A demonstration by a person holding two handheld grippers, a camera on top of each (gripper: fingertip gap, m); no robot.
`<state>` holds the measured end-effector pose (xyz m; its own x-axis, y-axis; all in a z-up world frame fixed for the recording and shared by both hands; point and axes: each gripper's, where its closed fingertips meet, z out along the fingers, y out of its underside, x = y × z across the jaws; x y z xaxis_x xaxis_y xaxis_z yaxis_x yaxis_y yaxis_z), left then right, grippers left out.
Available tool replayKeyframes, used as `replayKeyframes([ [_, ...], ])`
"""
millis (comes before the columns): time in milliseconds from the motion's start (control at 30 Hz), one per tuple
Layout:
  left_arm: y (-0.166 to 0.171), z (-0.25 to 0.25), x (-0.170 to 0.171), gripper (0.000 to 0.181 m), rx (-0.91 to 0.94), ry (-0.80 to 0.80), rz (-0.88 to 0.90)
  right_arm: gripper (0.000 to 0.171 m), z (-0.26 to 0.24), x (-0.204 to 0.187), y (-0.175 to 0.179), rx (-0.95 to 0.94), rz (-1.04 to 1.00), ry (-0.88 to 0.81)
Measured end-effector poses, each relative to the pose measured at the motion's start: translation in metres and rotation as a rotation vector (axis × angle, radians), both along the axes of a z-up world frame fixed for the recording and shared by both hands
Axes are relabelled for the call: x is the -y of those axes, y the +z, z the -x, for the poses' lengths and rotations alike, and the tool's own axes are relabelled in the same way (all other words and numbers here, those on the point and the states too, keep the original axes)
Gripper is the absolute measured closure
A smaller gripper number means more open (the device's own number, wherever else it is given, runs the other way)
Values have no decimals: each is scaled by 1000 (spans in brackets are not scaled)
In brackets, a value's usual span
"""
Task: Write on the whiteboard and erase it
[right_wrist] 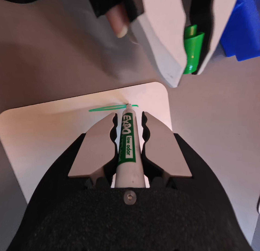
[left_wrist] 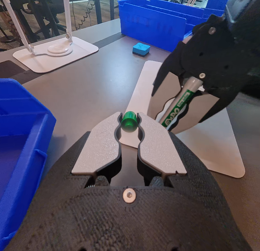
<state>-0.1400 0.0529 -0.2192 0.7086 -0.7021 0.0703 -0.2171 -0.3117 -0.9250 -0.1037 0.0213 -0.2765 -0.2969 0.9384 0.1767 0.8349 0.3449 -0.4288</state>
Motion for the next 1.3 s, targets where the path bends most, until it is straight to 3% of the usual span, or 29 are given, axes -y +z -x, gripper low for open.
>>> replayKeyframes([
  [333, -1, 0, 0, 162, -20, 2, -9, 138, 5, -16, -1, 4, -25, -13],
  [767, -2, -1, 1, 162, -20, -6, -4, 138, -34, 3, 0, 71, -32, -22],
  [1067, -3, -1, 0, 162, -17, -5, 3, 138, -23, -32, 0, 40, -67, -81],
  [1300, -3, -2, 1, 162, -19, -10, 4, 138, -46, 2, 0, 96, 2, -49],
])
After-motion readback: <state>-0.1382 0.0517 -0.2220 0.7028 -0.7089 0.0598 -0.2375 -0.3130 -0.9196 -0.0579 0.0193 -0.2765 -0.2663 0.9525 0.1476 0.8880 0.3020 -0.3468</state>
